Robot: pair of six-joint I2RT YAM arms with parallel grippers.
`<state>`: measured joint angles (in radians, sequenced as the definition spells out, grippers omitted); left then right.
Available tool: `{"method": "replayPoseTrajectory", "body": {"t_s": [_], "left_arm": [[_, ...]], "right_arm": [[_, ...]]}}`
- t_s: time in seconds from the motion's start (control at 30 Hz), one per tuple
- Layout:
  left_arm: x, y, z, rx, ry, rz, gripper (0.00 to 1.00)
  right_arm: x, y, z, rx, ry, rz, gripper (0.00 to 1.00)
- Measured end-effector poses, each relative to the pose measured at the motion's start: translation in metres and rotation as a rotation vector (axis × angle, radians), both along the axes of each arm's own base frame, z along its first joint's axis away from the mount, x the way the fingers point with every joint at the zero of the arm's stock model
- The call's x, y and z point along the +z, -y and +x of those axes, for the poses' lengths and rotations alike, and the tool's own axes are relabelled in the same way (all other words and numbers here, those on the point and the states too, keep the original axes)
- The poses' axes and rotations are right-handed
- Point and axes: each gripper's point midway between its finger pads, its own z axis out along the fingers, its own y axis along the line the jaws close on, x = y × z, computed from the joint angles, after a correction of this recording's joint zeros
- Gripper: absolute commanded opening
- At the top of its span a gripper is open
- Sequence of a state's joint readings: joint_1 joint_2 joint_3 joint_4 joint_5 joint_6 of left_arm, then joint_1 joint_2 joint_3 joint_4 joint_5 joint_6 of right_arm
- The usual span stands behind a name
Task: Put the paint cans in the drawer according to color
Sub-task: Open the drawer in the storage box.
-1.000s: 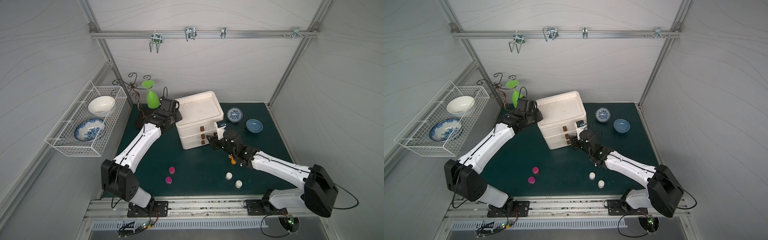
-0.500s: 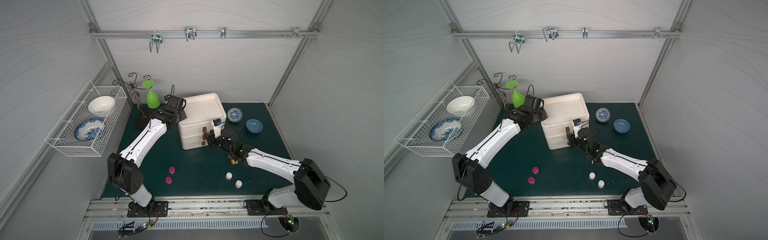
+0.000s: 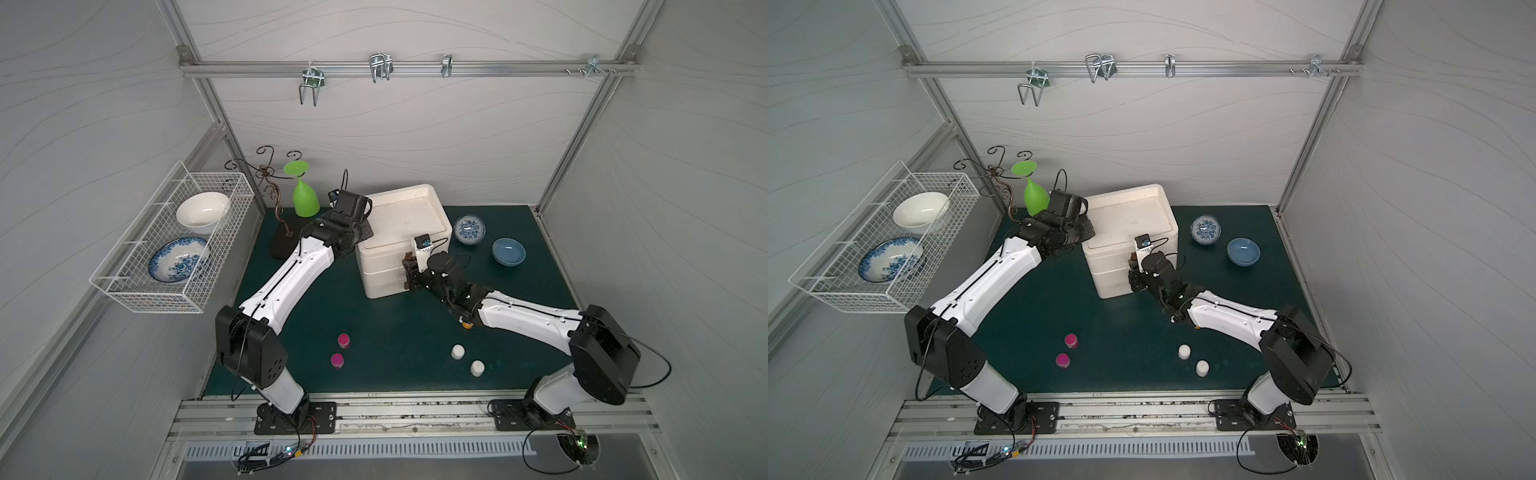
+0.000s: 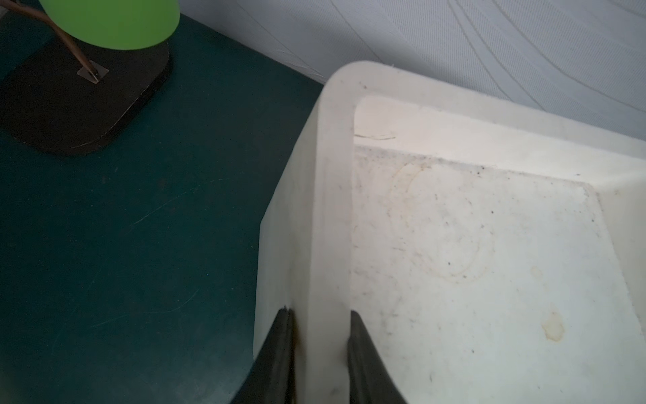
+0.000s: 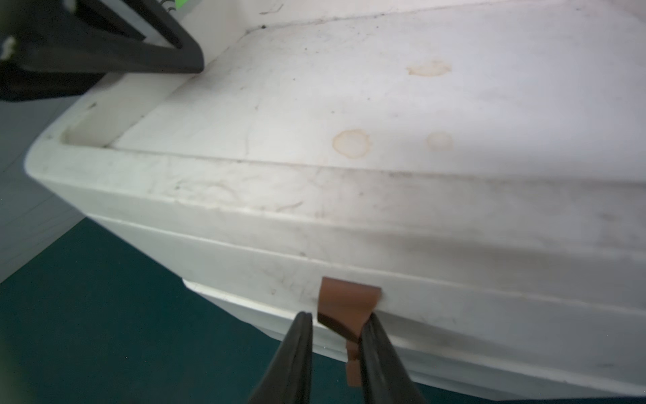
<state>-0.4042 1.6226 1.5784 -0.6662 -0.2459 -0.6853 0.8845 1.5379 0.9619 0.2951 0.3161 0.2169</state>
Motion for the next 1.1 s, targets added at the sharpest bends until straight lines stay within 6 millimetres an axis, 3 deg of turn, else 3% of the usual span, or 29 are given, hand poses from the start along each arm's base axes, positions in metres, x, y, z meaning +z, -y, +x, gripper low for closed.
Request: {"method": "replayPoseTrajectory", "body": {"t_s": [0.3, 0.33, 0.4, 0.43, 0.5, 0.8, 1.1], "left_arm": [[0.000, -0.002, 0.001, 0.020, 0.006, -0.012, 0.00], [0.000, -0.003, 0.000, 0.022, 0.006, -0.013, 0.00], [0.000, -0.004, 0.000, 0.025, 0.009, -0.019, 0.00], [0.000, -0.005, 0.000, 0.026, 0.009, -0.022, 0.00], [0.000, -0.006, 0.000, 0.026, 0.007, -0.029, 0.00], [0.000, -0.009, -0.001, 0.025, 0.005, -0.047, 0.00], [0.000, -0.011, -0.002, 0.037, 0.010, -0.062, 0.00]], "right_arm": [[-0.002, 0.005, 0.008, -0.067, 0.001, 0.000, 0.02], [-0.002, 0.005, 0.008, -0.067, 0.002, -0.001, 0.03], [-0.002, 0.003, 0.006, -0.063, -0.002, 0.005, 0.27], [-0.002, 0.002, 0.005, -0.059, -0.002, 0.004, 0.34], [-0.002, 0.001, 0.004, -0.052, -0.007, 0.009, 0.39], [-0.002, -0.007, -0.004, -0.015, -0.028, 0.023, 0.37], [0.008, -0.009, 0.006, -0.051, -0.020, 0.006, 0.33]]}}
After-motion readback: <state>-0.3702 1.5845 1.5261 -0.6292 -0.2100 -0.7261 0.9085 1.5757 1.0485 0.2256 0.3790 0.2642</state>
